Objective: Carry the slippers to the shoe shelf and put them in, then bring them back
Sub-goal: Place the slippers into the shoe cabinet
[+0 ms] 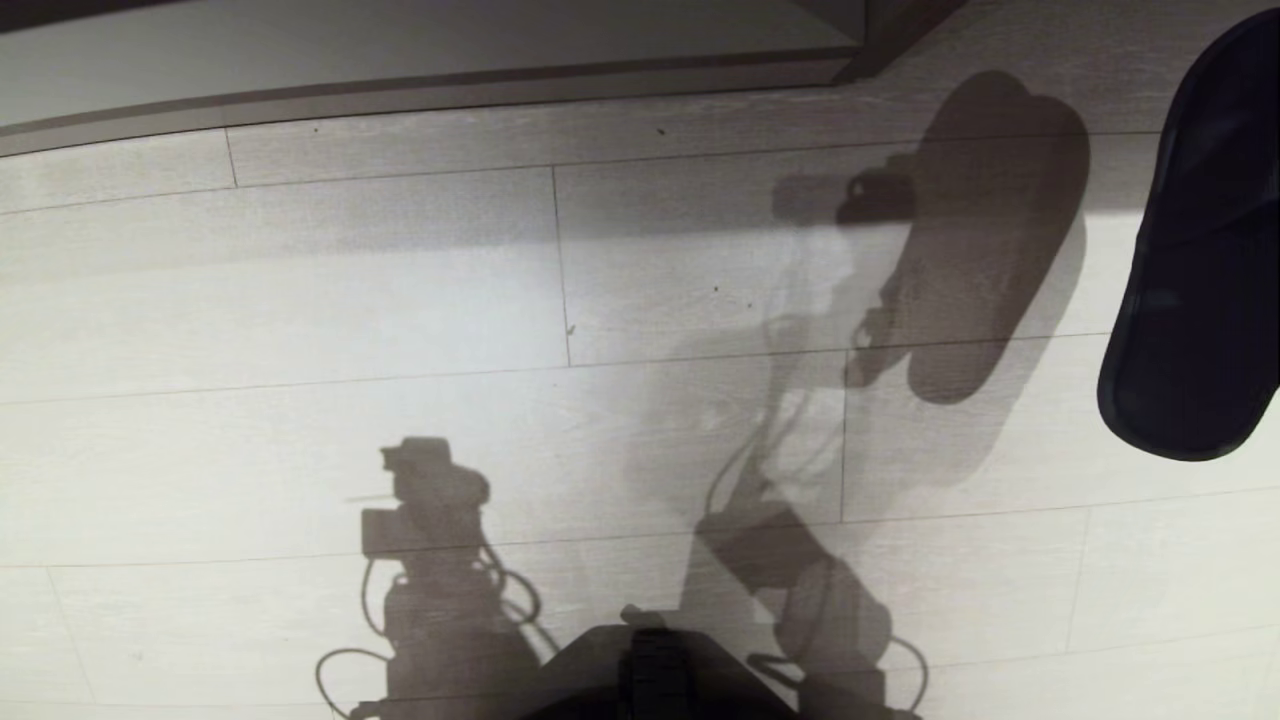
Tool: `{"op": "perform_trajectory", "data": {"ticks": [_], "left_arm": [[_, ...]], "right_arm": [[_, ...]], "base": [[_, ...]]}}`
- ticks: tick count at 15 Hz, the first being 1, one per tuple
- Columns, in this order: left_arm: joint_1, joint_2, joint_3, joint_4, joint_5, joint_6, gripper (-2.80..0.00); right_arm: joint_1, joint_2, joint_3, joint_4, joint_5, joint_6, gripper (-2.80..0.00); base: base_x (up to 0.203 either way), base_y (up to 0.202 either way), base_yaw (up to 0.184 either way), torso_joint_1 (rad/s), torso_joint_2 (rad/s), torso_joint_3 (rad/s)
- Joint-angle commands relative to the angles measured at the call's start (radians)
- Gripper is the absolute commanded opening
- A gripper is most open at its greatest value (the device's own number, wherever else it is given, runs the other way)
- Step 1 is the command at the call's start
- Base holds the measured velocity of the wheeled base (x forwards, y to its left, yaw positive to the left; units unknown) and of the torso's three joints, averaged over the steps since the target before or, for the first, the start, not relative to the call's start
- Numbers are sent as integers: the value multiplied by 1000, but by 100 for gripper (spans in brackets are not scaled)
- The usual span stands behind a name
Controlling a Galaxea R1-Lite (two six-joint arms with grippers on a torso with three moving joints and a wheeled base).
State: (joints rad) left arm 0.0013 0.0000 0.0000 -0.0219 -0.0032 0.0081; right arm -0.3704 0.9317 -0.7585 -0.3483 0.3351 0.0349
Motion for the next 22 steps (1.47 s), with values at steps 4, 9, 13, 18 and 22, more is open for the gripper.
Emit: {"op": "perform_trajectory", "data": {"ticks": [4,9,13,18,22], "left_arm": [[0,-1,8,0,0,0,-280],[0,0,8,0,0,0,-280],[0,0,8,0,0,0,-280],[0,-1,8,0,0,0,-280],[0,-1,8,0,0,0,-280]], "right_arm": [[30,-252,11,236,41,-5,-280],[144,-466,54,390,-49,-15,-280],[316,-553,95,467,-246,-49,-280],[333,-707,323,465,-320,-90,-280],[362,-808,502,455,-316,-116,-280]], "base": [[0,0,0,0,0,0],[0,0,0,0,0,0],[0,0,0,0,0,0],[0,0,0,0,0,0],[0,0,0,0,0,0]]}}
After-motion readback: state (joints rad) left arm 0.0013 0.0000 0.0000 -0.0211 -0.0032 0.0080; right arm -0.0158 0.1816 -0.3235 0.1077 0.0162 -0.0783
